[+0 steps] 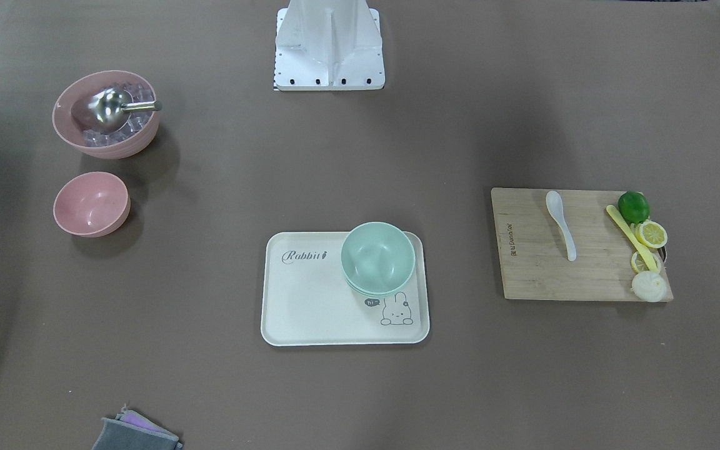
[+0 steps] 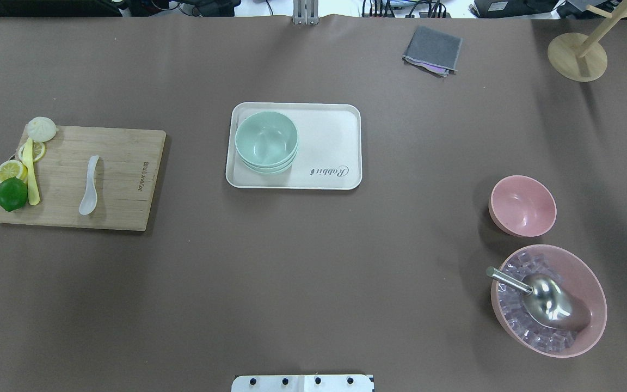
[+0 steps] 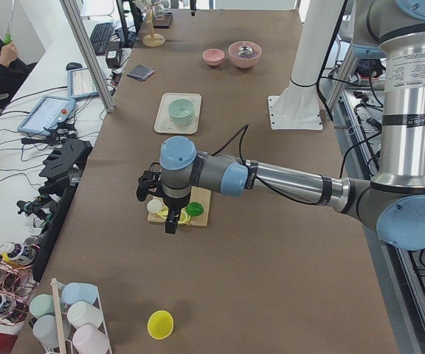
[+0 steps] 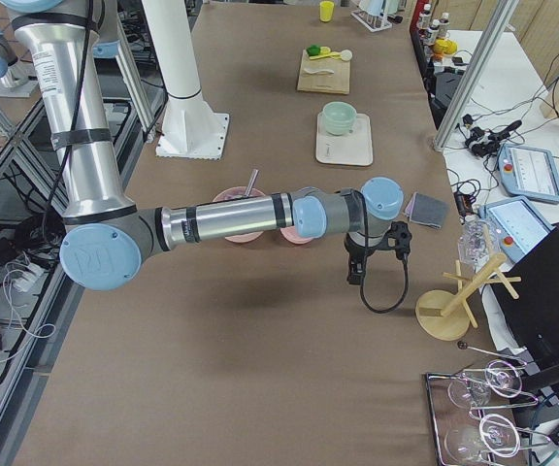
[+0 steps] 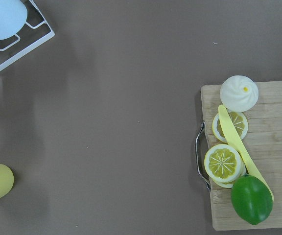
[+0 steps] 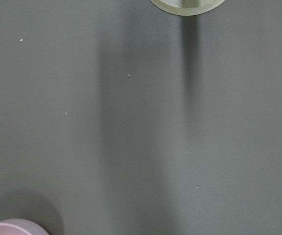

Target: Stack pink bowl on green and place spoon

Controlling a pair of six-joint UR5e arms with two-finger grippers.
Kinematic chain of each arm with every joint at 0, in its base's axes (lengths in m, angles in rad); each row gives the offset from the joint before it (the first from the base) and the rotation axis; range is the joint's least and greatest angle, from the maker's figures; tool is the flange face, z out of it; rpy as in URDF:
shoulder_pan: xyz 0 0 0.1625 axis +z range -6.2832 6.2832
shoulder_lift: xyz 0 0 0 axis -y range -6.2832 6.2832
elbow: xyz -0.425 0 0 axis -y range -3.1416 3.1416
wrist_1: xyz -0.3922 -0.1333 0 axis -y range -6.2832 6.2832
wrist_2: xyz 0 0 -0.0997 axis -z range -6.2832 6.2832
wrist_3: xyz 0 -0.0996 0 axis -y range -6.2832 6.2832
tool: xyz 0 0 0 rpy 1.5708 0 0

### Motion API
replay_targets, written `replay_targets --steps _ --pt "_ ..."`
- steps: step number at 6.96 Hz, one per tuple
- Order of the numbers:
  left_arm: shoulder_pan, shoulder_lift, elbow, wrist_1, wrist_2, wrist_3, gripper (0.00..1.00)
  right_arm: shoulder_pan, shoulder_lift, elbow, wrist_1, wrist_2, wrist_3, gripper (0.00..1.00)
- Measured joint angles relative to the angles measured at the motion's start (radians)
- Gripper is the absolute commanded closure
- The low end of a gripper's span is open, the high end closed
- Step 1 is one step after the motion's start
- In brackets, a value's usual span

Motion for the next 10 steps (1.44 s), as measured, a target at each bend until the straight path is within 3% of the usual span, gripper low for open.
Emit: replay_targets --steps 10 --pt "0.0 -0.017 0.044 -0.008 -0.021 0.001 0.02 0.0 0.002 0.009 -0.001 0.005 0.002 0.0"
